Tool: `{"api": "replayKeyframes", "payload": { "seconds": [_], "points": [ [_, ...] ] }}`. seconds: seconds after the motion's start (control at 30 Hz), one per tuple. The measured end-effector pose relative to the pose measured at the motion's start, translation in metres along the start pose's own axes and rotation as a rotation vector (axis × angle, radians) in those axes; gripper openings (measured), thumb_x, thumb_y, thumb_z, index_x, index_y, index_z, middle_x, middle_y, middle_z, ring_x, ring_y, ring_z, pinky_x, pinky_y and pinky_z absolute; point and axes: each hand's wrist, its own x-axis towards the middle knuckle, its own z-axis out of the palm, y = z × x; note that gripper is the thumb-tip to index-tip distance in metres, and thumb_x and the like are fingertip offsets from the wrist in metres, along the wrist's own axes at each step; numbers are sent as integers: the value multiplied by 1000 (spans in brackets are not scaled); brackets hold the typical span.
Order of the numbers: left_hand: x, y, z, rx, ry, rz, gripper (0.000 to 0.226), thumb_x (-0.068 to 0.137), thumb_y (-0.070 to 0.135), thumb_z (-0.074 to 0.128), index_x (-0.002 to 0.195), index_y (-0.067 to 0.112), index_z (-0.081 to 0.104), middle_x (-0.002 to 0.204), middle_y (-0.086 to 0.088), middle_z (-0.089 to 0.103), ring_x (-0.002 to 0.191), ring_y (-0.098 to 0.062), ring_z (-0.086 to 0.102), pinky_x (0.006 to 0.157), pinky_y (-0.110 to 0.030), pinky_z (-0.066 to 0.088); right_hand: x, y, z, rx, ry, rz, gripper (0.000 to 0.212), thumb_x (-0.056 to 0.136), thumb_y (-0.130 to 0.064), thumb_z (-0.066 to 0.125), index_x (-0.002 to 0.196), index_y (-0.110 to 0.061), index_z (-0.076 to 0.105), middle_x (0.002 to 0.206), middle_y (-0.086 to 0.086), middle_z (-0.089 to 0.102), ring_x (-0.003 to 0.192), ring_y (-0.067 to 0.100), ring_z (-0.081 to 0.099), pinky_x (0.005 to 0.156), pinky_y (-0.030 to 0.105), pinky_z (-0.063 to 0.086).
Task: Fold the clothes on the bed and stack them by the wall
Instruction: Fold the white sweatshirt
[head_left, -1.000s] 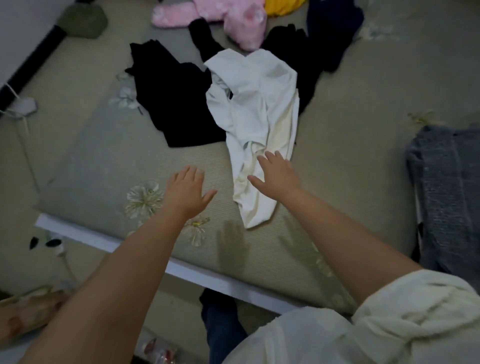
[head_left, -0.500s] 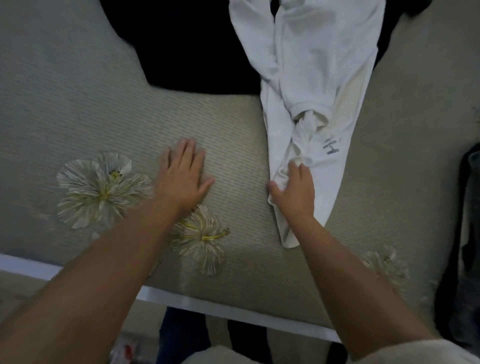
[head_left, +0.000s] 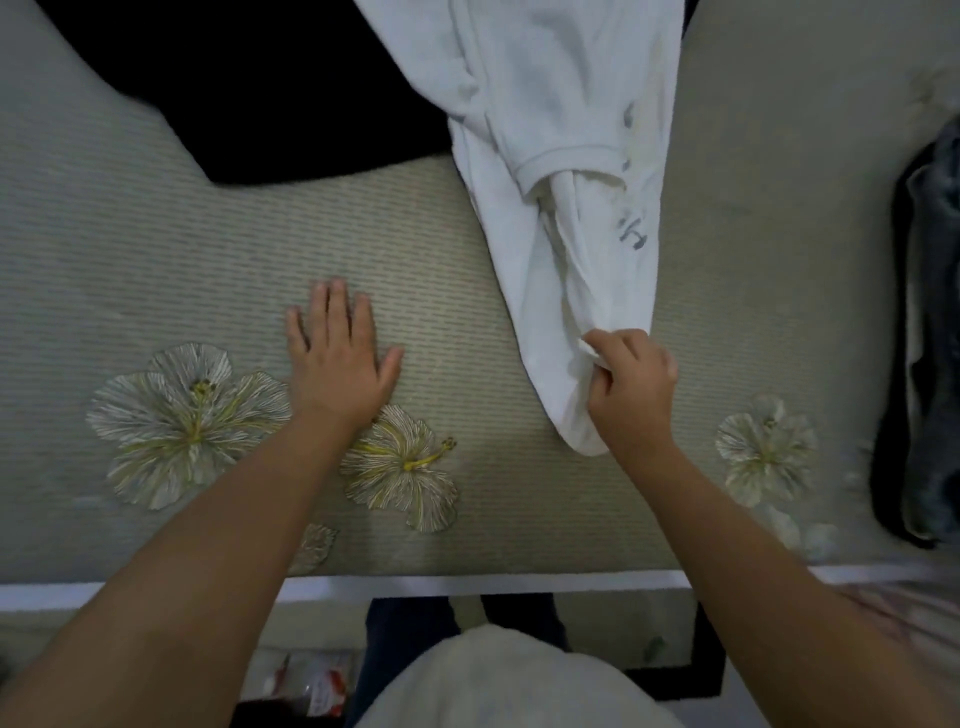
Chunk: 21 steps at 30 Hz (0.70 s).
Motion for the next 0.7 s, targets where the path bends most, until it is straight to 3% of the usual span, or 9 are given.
{"api": "replayKeyframes", "payload": {
  "seconds": [0.1,0.23,0.33,0.4,0.47,0.53,0.57,0.63,0.7],
  "points": [
    [1,30,-17,13,-11,95,60,94,39,39,143,7,24,153,-18,8,142,-30,0,111,-50,-4,-14,23,-25,-33,96,-52,31,56,18,55,77,1,71,69,15,65,64,27,66,76,36,28],
    [6,97,-43,-76,131,289,57,91,26,52,138,2,34,149,-22,22,140,-33,15,111,-48,10,-45,63,-56,9,103,-58,31,56,17,53,72,-2,71,67,9,65,63,25,66,74,27,18],
    [11,151,-51,-57,112,386,68,86,30,60,140,1,30,146,-21,29,137,-32,24,108,-44,19,-76,98,-75,1,64,-69,30,55,16,54,70,-4,70,66,8,65,63,22,65,80,35,27],
    [11,179,-46,-9,121,439,50,86,22,57,131,2,44,133,-19,47,123,-31,42,98,-40,30,-96,124,-83,40,19,-48,31,54,16,53,70,-4,70,66,9,64,66,20,61,78,34,28],
    [5,194,-40,20,124,425,29,91,11,45,115,2,57,114,-18,60,104,-31,54,84,-39,35,-110,148,-92,112,-36,-15,30,56,18,52,73,0,70,66,14,63,68,20,57,69,35,40],
    [-5,198,-38,-26,81,365,29,93,6,40,114,0,59,113,-20,62,102,-33,56,82,-40,39,-116,172,-102,187,-58,36,30,61,19,50,80,7,69,69,22,61,62,33,59,56,32,47],
    [-11,196,-40,-55,58,358,30,93,6,41,117,0,59,116,-21,61,104,-34,56,82,-41,41,-117,181,-107,233,-54,101,32,65,19,48,88,9,68,74,25,61,64,36,60,59,29,46],
    [-25,188,-51,-63,45,396,29,92,5,45,117,-1,59,114,-23,61,101,-38,58,80,-44,44,-113,196,-114,357,-26,301,37,76,17,48,110,8,60,99,27,61,88,38,59,77,24,42],
    [-36,181,-73,-54,87,403,26,91,3,49,112,-4,61,108,-26,63,95,-42,59,76,-44,45,-103,204,-121,526,-20,528,44,83,11,52,126,2,49,118,16,56,106,25,52,88,25,37]
  ]
}}
